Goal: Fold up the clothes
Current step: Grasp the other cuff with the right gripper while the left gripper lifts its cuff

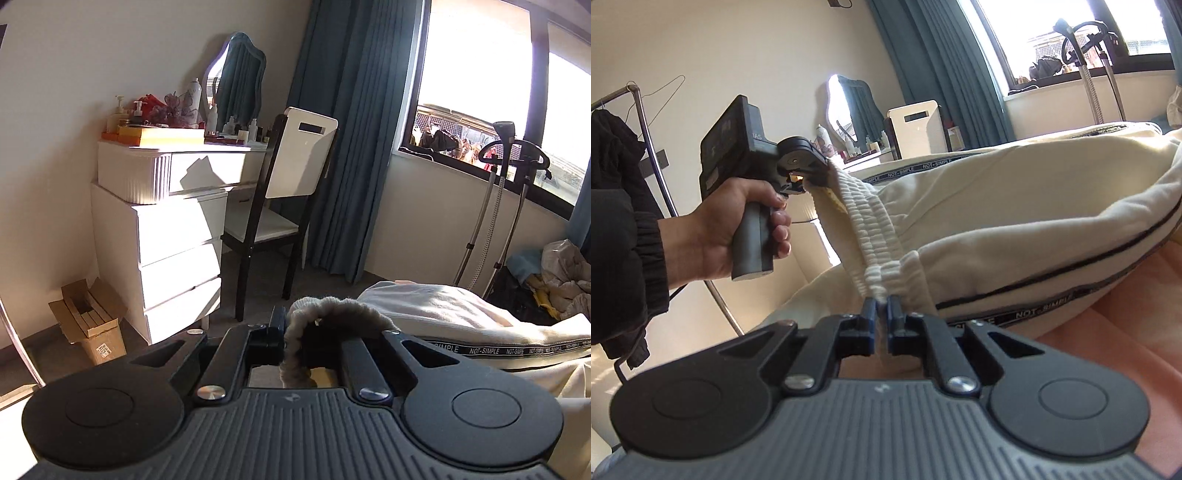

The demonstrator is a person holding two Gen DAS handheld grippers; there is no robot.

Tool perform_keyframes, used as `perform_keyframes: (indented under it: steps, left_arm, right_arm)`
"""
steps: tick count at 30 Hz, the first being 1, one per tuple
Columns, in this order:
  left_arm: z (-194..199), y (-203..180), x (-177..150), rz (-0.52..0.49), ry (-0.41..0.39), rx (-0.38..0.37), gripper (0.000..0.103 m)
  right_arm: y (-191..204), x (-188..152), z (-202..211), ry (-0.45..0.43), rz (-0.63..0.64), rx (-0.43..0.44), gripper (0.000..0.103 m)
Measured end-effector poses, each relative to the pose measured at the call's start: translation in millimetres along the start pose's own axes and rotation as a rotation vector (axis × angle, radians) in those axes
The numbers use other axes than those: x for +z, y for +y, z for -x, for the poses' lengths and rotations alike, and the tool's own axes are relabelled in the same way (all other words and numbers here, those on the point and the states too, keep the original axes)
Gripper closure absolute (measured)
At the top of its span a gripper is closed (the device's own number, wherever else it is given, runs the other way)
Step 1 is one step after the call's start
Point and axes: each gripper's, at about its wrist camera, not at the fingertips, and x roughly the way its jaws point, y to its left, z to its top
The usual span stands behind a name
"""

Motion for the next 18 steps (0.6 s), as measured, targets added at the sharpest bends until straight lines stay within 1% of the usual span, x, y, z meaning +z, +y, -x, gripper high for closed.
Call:
perform_keyframes:
  steps: [3, 5, 7, 8, 9, 10, 11, 12, 13, 14, 15, 16, 18]
  left_arm:
    - [-21, 6, -15, -0.004, 0.039, 0.006, 0.093]
    - [-23, 14, -20, 0.026, 0.047, 0.003, 0.093]
    - [-19, 17, -19, 0.033, 0.052, 0.005, 0.091]
    - [-15, 17, -17, 0.029, 0.057, 0.013, 0.088]
    - [-10, 16, -15, 0.027, 0.063, 0.036, 0.080]
    - [-3, 16, -14, 0.038, 0.075, 0.075, 0.073]
    - [5, 16, -13, 0.057, 0.087, 0.107, 0.053]
    - [14, 16, -13, 0.078, 0.099, 0.135, 0.042]
    - [27, 16, -13, 0.083, 0.090, 0.140, 0.039]
    - [42, 14, -12, 0.082, 0.074, 0.136, 0.031]
    - [56, 11, -13, 0.065, 0.059, 0.141, 0.025]
    - [71, 8, -15, 0.042, 0.044, 0.150, 0.024]
    - [100, 1, -18, 0.010, 0.025, 0.156, 0.024]
  right_arm:
    - [0, -4, -15, 0.056, 0.006, 0.008, 0.097]
    - [1, -5, -16, 0.068, 0.018, 0.010, 0.097]
    - [1, -3, -16, 0.076, 0.026, 0.011, 0.097]
    - [1, 0, -15, 0.085, 0.026, 0.010, 0.097]
    - [1, 2, -12, 0.097, 0.027, 0.011, 0.097]
    - [0, 4, -9, 0.105, 0.035, 0.013, 0.096]
    - [-2, 7, -5, 0.114, 0.043, 0.015, 0.095]
    - [-2, 8, 1, 0.127, 0.047, 0.022, 0.093]
    - [-2, 10, 8, 0.143, 0.048, 0.025, 0.088]
    - [-2, 12, 15, 0.157, 0.050, 0.027, 0.079]
    - [-1, 13, 27, 0.155, 0.066, 0.012, 0.072]
    - [-1, 14, 39, 0.153, 0.081, -0.003, 0.060]
    - [-3, 16, 63, 0.141, 0.102, -0.030, 0.059]
